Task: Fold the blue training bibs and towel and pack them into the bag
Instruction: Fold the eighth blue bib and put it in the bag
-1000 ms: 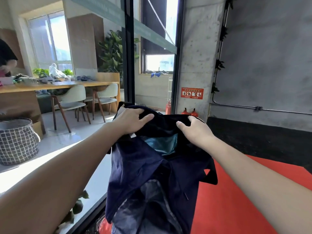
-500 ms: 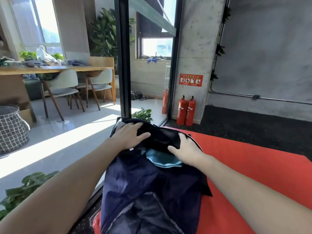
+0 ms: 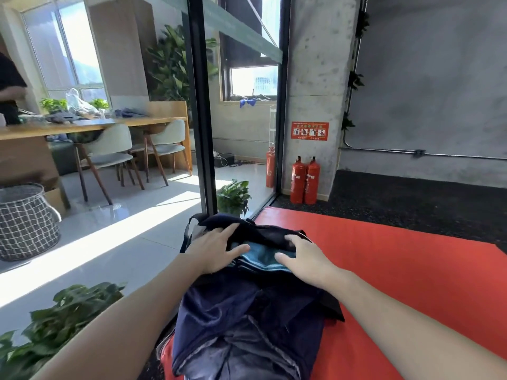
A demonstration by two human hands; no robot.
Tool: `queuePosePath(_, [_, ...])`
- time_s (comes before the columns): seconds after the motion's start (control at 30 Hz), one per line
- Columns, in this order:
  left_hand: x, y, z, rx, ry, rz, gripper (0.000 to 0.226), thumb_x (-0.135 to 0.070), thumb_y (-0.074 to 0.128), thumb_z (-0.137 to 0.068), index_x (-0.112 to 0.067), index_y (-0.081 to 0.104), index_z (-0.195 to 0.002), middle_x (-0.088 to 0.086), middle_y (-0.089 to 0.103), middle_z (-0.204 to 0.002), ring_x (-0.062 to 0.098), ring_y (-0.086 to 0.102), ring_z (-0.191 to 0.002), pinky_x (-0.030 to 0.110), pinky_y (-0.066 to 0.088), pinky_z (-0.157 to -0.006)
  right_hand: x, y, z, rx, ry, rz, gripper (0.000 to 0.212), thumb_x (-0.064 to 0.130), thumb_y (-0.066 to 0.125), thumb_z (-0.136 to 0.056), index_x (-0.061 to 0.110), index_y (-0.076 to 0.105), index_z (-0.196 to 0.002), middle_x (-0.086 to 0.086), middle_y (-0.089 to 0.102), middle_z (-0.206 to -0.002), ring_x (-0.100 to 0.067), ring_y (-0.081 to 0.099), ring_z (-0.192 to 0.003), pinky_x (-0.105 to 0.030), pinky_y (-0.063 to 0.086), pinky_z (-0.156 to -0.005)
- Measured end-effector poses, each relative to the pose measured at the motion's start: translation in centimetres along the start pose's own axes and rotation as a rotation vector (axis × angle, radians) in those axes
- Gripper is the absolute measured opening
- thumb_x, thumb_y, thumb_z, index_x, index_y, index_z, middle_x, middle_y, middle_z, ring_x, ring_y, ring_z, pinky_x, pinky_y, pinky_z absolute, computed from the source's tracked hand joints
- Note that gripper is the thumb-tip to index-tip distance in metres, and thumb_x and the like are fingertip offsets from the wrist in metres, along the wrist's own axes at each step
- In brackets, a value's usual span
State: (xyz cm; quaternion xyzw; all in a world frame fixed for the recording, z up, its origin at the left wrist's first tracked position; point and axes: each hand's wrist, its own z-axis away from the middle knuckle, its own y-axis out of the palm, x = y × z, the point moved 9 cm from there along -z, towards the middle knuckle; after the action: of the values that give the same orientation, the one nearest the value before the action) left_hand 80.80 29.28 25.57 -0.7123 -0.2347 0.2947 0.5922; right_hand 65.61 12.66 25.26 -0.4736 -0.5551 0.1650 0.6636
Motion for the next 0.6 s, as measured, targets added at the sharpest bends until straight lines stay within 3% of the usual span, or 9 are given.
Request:
queuePosePath(0.2, [-4.9, -2.2, 4.7, -0.072, 0.056, 0.088, 0.082, -0.080, 0.034, -0.089, -0.035, 0.024, -0.157, -0.001, 0.047, -0.152, 0.021, 0.045, -0.137, 0.042, 0.042, -0.106, 0.7, -3.2, 5.3, -0.080, -0.058, -0.145, 0.047, 0.035, 0.067, -0.094, 0.018, 0.056, -0.137, 0.002, 0.062, -0.117, -0.015, 0.061, -0.099, -0.025, 0.045, -0.093])
queuePosePath(0.4, [-16.6, -3.8, 10.5, -0.124, 0.214, 0.137, 0.075, -0.076, 0.039, -0.092, -0.036, 0.030, -0.154, -0.005, 0.047, -0.151, 0.018, 0.045, -0.137, 0.039, 0.044, -0.104, -2.4, -7.3, 12.6, -0.140, -0.031, -0.170, 0.040, 0.033, 0.066, -0.095, 0.017, 0.059, -0.131, 0.001, 0.067, -0.114, -0.016, 0.063, -0.103, -0.025, 0.047, -0.089])
queuePosePath(0.6, [-29.1, -1.2, 15.0, -0.100, 0.397, 0.131, 0.072, -0.075, 0.037, -0.093, -0.033, 0.033, -0.152, -0.003, 0.054, -0.141, 0.021, 0.054, -0.126, 0.037, 0.048, -0.098, -10.0, -11.2, 21.7, -0.204, 0.049, -0.145, 0.037, 0.033, 0.065, -0.096, 0.021, 0.059, -0.130, 0.006, 0.065, -0.109, -0.013, 0.064, -0.098, -0.023, 0.048, -0.078])
